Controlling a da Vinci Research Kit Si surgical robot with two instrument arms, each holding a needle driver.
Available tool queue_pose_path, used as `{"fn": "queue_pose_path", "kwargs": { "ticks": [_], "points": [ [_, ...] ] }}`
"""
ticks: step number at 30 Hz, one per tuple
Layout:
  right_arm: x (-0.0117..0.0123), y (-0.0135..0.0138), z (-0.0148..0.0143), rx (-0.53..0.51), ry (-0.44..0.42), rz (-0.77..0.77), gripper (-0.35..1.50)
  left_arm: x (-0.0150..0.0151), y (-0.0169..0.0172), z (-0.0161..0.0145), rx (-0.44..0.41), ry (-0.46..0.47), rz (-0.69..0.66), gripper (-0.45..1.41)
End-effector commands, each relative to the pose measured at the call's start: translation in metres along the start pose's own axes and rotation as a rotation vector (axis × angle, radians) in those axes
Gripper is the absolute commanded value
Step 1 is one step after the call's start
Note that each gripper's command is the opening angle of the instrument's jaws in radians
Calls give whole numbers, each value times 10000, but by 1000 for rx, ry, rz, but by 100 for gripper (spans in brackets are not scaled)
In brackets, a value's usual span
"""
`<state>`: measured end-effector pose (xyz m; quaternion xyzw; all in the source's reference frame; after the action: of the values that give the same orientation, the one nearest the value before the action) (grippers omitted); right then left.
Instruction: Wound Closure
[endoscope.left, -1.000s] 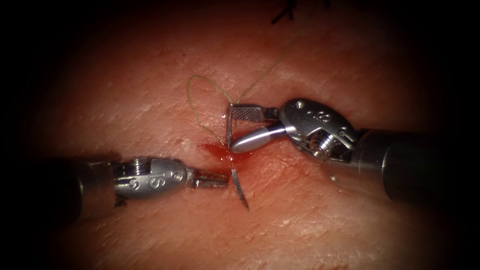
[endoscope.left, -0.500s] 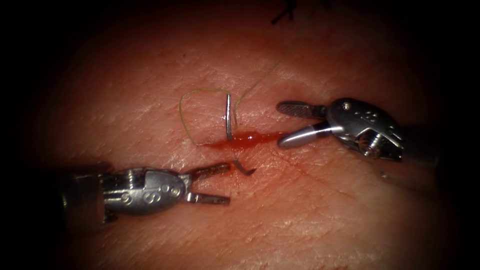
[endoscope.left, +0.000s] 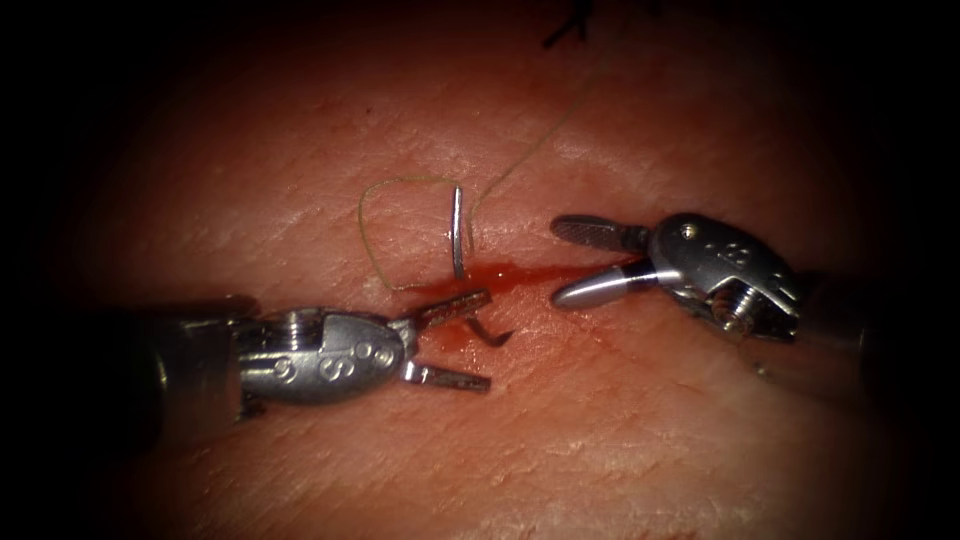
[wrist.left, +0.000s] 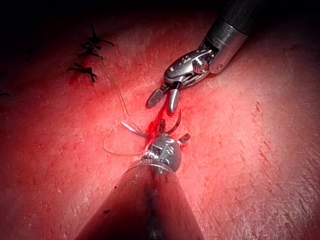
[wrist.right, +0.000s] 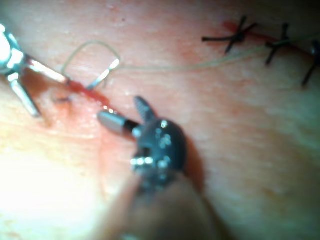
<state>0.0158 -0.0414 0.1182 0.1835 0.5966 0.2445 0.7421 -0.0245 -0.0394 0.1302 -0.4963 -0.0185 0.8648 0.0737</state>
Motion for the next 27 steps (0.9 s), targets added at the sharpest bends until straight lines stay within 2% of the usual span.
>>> {"fn": "queue_pose_path", "kwargs": {
  "ticks": [1, 3, 5, 7, 14, 19, 27],
  "points": [
    [-4, 2, 8, 3, 1, -1, 128, -6, 0, 10, -2, 1, 3, 39],
    [-4, 2, 8, 2, 4, 0, 128, -8, 0, 14, -7, 5, 5, 17],
    [-4, 2, 7, 2, 7, 0, 128, -10, 0, 17, -12, 9, 13, -22],
    [-4, 3, 7, 1, 16, 2, 128, -11, -1, 18, -21, 14, -28, -45],
    [-2, 3, 4, -1, 23, 12, 126, -7, 1, 9, -59, 36, -201, -45],
    [0, 2, 3, -2, 22, 32, 126, 8, 8, 5, -120, 110, -328, -45],
    [1, -2, 2, 24, 19, 80, 121, 50, 19, -6, -232, 242, -515, -45]
  ]
}}
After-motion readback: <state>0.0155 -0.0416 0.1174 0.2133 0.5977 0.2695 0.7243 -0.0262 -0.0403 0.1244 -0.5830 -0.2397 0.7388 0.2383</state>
